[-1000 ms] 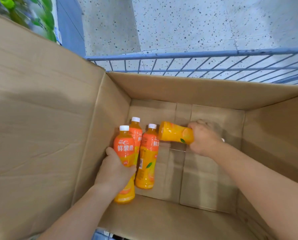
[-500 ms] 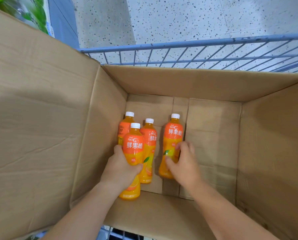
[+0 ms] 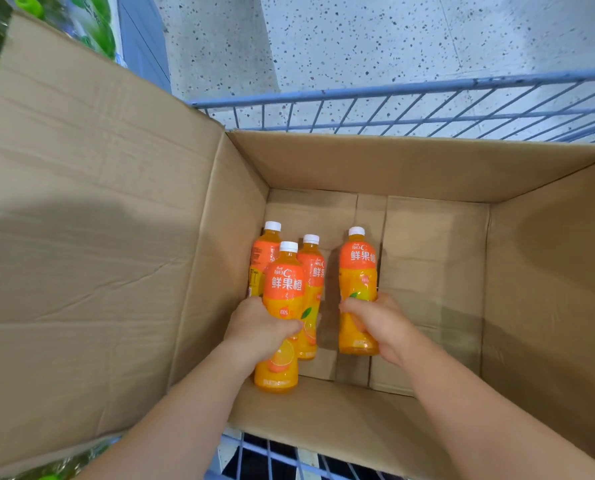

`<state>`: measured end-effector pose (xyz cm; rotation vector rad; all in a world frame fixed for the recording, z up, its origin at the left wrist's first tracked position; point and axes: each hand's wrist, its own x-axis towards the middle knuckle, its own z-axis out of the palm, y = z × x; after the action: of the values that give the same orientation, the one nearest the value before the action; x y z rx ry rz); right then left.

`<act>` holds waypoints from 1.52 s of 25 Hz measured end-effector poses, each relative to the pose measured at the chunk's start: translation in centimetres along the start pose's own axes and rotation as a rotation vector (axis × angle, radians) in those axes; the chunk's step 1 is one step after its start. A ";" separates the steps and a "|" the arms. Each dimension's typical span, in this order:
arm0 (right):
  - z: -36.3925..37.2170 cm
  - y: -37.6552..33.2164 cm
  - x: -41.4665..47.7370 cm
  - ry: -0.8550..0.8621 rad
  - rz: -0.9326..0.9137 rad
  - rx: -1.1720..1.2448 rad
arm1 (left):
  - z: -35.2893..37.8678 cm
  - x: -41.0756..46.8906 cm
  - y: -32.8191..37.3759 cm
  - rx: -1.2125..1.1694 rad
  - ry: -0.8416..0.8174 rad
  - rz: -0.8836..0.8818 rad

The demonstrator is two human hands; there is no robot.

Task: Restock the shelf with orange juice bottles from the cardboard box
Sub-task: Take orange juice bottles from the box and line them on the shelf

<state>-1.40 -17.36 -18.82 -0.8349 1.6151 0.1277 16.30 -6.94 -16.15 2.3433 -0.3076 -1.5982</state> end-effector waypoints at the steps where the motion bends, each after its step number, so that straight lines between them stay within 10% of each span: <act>1: -0.3 -0.3 -1.2 -0.014 -0.029 -0.003 | -0.3 -0.8 0.3 -0.032 -0.015 0.004; 16: -4.6 -8.4 -29.4 0.008 -0.529 0.077 | -11.7 -26.2 9.9 -0.323 0.110 0.372; 28: -7.6 -15.3 -41.2 -0.329 -1.045 -0.100 | -13.6 -42.3 10.5 -0.596 0.614 0.601; 38: -0.8 -10.9 -52.5 -0.746 -1.301 -0.364 | -12.6 -56.8 -2.4 -0.852 1.135 0.534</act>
<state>3.55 -2.71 32.48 -1.7127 0.1673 -0.1898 7.46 15.67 36.77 1.8355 0.0320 0.0219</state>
